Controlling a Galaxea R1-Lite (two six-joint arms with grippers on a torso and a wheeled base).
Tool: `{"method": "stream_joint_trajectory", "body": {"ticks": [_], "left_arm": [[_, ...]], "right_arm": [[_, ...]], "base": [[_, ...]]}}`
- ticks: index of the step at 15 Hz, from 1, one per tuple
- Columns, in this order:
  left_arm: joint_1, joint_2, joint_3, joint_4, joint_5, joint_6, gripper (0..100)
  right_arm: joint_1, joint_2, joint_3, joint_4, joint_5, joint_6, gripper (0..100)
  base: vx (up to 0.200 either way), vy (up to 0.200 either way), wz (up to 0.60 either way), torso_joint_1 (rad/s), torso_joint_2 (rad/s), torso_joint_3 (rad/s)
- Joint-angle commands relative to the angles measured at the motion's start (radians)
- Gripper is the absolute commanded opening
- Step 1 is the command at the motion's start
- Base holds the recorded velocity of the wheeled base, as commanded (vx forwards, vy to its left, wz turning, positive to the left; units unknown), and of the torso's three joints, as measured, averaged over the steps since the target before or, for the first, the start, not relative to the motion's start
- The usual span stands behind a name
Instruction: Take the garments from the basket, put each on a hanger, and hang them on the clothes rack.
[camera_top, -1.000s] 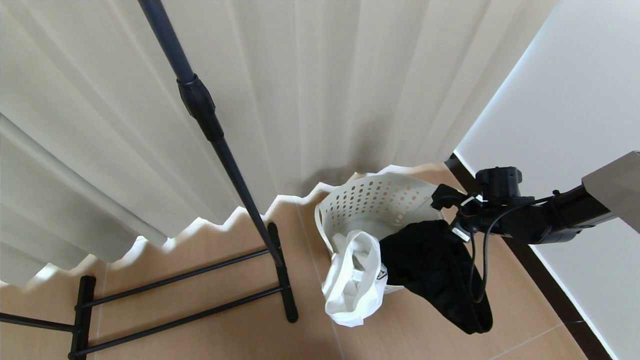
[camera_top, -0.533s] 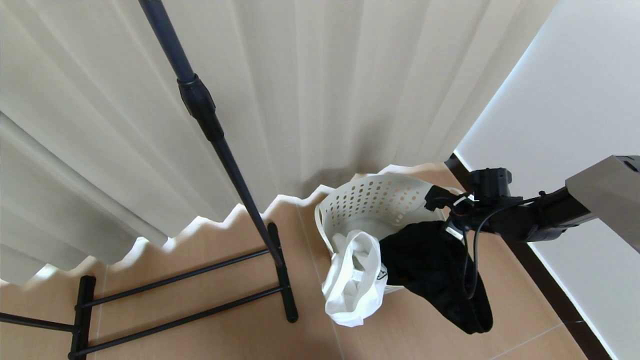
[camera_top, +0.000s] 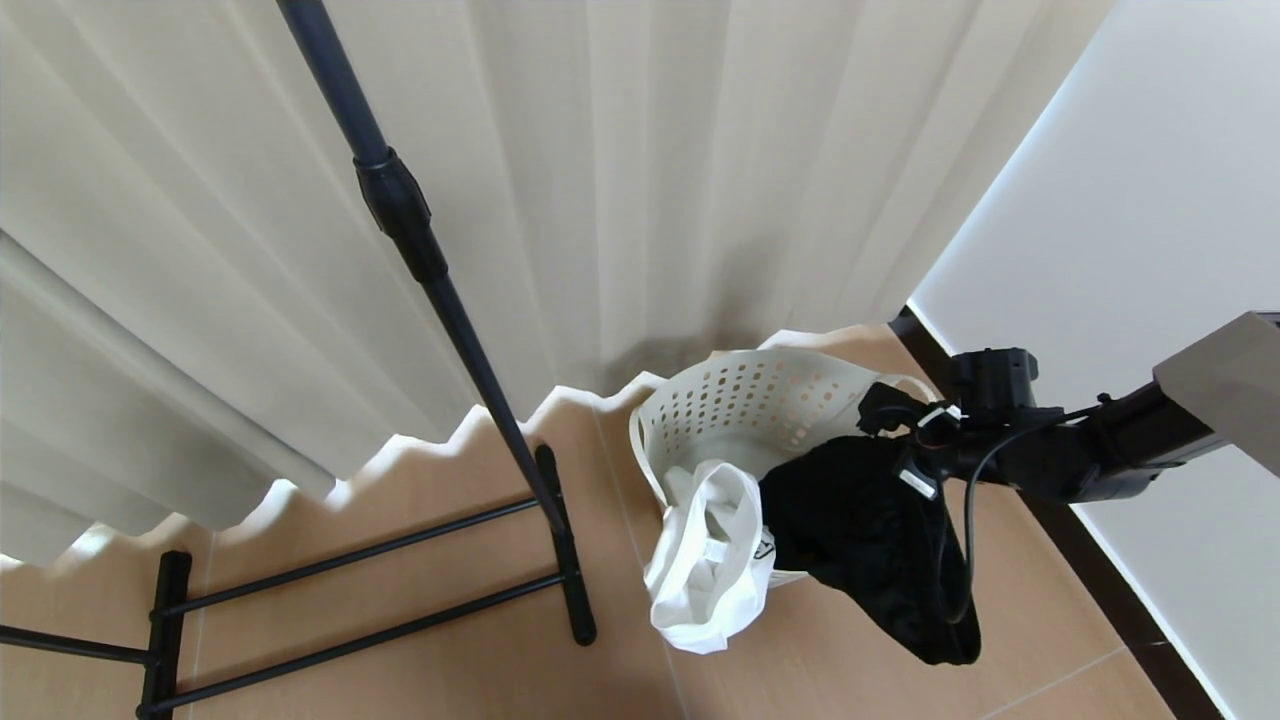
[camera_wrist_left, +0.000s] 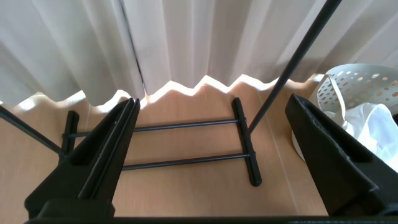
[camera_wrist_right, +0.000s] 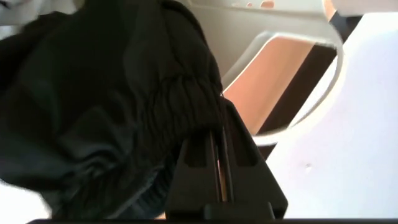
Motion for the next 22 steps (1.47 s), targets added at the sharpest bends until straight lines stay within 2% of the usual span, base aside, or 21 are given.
{"method": "stream_joint_trajectory", "body": {"ticks": [1,2,4,6,7,8,9,11,13,17,22], "left_arm": [[0.000,0.000,0.000,-0.001,0.001,0.000,100],[0.000,0.000,0.000,-0.001,0.001,0.000,100],[0.000,0.000,0.000,-0.001,0.001,0.000,100],[0.000,0.000,0.000,-0.001,0.001,0.000,100],[0.000,0.000,0.000,-0.001,0.001,0.000,100],[0.000,0.000,0.000,-0.001,0.001,0.000,100],[0.000,0.000,0.000,-0.001,0.001,0.000,100],[0.000,0.000,0.000,-0.001,-0.001,0.000,100],[0.000,0.000,0.000,-0.001,-0.001,0.001,100],[0.000,0.000,0.000,-0.001,-0.002,0.001,100],[0.000,0.000,0.000,-0.001,-0.002,-0.002,100]], "right_arm": [[0.041,-0.277,0.275,-0.079,0.016,0.133,0],[0.052,-0.326,0.316,-0.087,0.016,0.164,0],[0.104,-0.571,0.457,-0.076,0.016,0.302,0],[0.121,-0.746,0.561,-0.076,0.016,0.349,0],[0.122,-0.797,0.586,-0.076,0.018,0.351,0],[0.147,-0.913,0.629,-0.076,0.021,0.380,0],[0.173,-0.959,0.637,-0.075,0.019,0.420,0],[0.191,-0.990,0.640,-0.075,0.018,0.507,0],[0.191,-0.953,0.635,-0.089,0.016,0.536,0],[0.190,-0.945,0.638,-0.089,0.018,0.538,0],[0.188,-0.942,0.640,-0.089,0.016,0.538,0]], "base": [[0.000,0.000,0.00,0.000,0.00,0.000],[0.000,0.000,0.00,0.000,0.00,0.000],[0.000,0.000,0.00,0.000,0.00,0.000],[0.000,0.000,0.00,0.000,0.00,0.000],[0.000,0.000,0.00,0.000,0.00,0.000],[0.000,0.000,0.00,0.000,0.00,0.000],[0.000,0.000,0.00,0.000,0.00,0.000],[0.000,0.000,0.00,0.000,0.00,0.000],[0.000,0.000,0.00,0.000,0.00,0.000],[0.000,0.000,0.00,0.000,0.00,0.000],[0.000,0.000,0.00,0.001,0.00,0.164]]}}
